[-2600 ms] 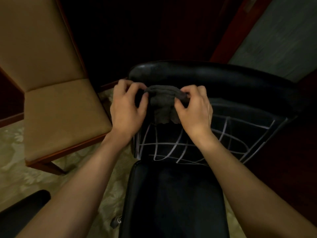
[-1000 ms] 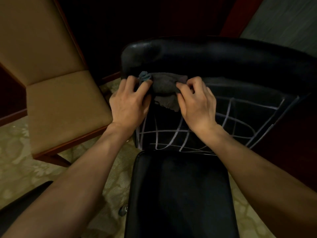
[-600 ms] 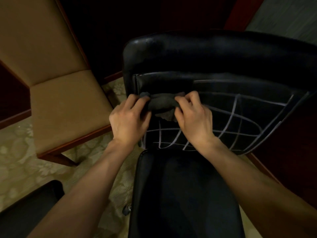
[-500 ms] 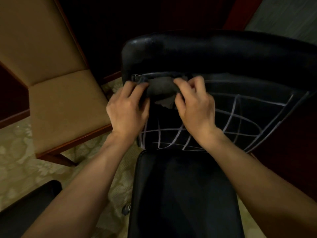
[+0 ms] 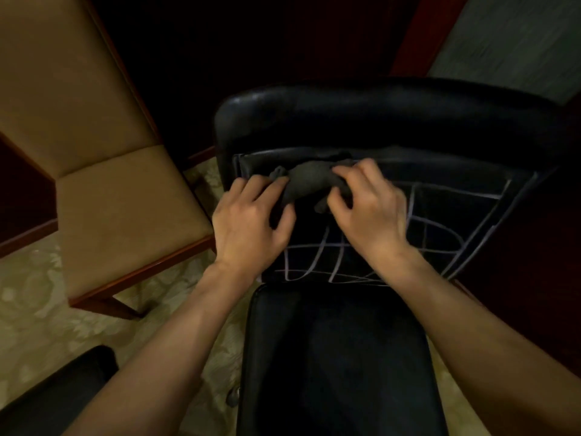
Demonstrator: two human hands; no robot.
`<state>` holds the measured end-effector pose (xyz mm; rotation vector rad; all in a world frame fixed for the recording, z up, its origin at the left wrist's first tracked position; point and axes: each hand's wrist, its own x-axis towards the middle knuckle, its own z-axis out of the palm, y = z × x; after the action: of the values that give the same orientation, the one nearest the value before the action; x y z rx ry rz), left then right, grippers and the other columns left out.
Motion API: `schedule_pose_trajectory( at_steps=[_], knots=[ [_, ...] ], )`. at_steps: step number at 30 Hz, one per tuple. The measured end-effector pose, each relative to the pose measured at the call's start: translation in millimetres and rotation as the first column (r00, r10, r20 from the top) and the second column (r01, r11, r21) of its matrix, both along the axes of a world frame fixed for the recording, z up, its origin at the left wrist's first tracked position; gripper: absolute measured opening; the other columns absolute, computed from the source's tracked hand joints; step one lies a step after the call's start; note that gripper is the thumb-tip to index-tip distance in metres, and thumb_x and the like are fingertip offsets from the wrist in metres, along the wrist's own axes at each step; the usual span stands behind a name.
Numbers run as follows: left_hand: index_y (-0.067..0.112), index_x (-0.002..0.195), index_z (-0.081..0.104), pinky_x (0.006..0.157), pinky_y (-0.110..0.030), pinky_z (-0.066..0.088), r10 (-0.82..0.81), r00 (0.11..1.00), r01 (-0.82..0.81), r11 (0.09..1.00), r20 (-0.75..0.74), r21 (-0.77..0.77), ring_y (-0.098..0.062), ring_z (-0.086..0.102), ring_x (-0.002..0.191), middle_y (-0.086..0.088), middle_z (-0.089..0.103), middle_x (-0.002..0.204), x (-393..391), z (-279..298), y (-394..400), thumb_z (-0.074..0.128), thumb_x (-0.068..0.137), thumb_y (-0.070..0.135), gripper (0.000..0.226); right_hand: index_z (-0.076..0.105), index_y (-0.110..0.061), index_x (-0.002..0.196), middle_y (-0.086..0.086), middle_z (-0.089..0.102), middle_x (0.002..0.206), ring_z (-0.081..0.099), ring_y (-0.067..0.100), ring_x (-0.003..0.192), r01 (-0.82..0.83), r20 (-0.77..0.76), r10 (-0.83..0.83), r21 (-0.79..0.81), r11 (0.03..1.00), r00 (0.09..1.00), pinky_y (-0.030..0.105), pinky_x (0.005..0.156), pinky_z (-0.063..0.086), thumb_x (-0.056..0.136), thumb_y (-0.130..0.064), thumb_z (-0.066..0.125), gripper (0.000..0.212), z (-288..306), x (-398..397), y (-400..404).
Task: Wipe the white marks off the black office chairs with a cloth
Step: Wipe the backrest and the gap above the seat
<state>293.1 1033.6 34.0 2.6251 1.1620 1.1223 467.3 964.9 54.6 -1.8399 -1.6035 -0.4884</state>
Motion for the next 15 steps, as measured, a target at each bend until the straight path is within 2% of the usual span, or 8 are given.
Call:
schedule_pose_trajectory(
  at_steps=[2, 4, 6, 11, 13, 15],
  knots=[
    [0.012, 0.124, 0.068, 0.072, -0.042, 0.052, 0.008, 1.000, -0.008, 1.000, 0.000, 0.025, -0.028, 0.060, 0.091, -0.008, 0.066, 0.107, 19, 18, 2, 0.058, 0.093, 0.028, 0.036, 0.071, -0.004, 0.107, 0.014, 0.064, 0.092, 0.064, 0.031, 0.066, 0.022, 0.038, -0.024, 0.064, 0.998, 0.999, 0.036, 0.056, 0.052, 0.083, -0.012, 0.068, 0.025, 19, 16, 0],
    [0.013, 0.123, 0.068, 0.070, -0.041, 0.052, 0.048, 0.999, -0.047, 0.998, -0.023, 0.035, -0.029, 0.061, 0.091, -0.008, 0.066, 0.106, 38, 27, 6, 0.060, 0.091, 0.025, 0.034, 0.071, -0.004, 0.107, 0.013, 0.064, 0.092, 0.063, 0.030, 0.070, 0.043, 0.075, -0.047, 0.058, 0.997, 0.996, 0.037, 0.060, 0.052, 0.083, -0.010, 0.069, 0.025, 28, 33, 3],
    [0.014, 0.118, 0.069, 0.068, -0.044, 0.052, 0.073, 0.996, -0.073, 0.997, -0.058, 0.005, -0.031, 0.062, 0.089, -0.008, 0.065, 0.102, 52, 24, 6, 0.063, 0.088, 0.022, 0.032, 0.070, -0.003, 0.104, 0.014, 0.064, 0.091, 0.063, 0.033, 0.070, 0.067, 0.082, -0.067, -0.001, 0.998, 0.994, 0.038, 0.062, 0.052, 0.081, -0.008, 0.071, 0.024, 23, 45, 4],
    [0.015, 0.109, 0.072, 0.060, -0.041, 0.054, 0.084, 0.993, -0.093, 0.989, -0.084, -0.115, -0.031, 0.064, 0.078, -0.007, 0.062, 0.092, 48, -5, -11, 0.073, 0.080, 0.015, 0.029, 0.068, -0.005, 0.091, 0.013, 0.063, 0.086, 0.063, 0.034, 0.062, 0.034, 0.084, -0.021, -0.159, 0.987, 0.996, 0.034, 0.052, 0.049, 0.073, -0.006, 0.079, 0.021, -17, 43, -17],
    [0.015, 0.112, 0.071, 0.059, -0.040, 0.054, 0.102, 0.988, -0.120, 0.979, -0.115, -0.163, -0.030, 0.066, 0.076, -0.006, 0.062, 0.094, 47, -7, -21, 0.075, 0.081, 0.019, 0.032, 0.068, -0.006, 0.094, 0.012, 0.063, 0.089, 0.065, 0.032, 0.067, 0.007, 0.034, 0.000, -0.208, 0.978, 0.999, 0.034, 0.056, 0.050, 0.076, -0.007, 0.076, 0.020, -17, 41, -21],
    [0.016, 0.114, 0.070, 0.064, -0.039, 0.051, 0.136, 0.977, -0.160, 0.977, -0.165, -0.140, -0.029, 0.065, 0.079, -0.005, 0.063, 0.096, 50, -3, -25, 0.073, 0.084, 0.031, 0.034, 0.068, -0.007, 0.096, 0.010, 0.063, 0.091, 0.065, 0.030, 0.070, 0.010, 0.009, -0.008, -0.201, 0.980, 1.000, 0.035, 0.060, 0.051, 0.079, -0.010, 0.072, 0.018, -12, 43, -19]
  ],
)
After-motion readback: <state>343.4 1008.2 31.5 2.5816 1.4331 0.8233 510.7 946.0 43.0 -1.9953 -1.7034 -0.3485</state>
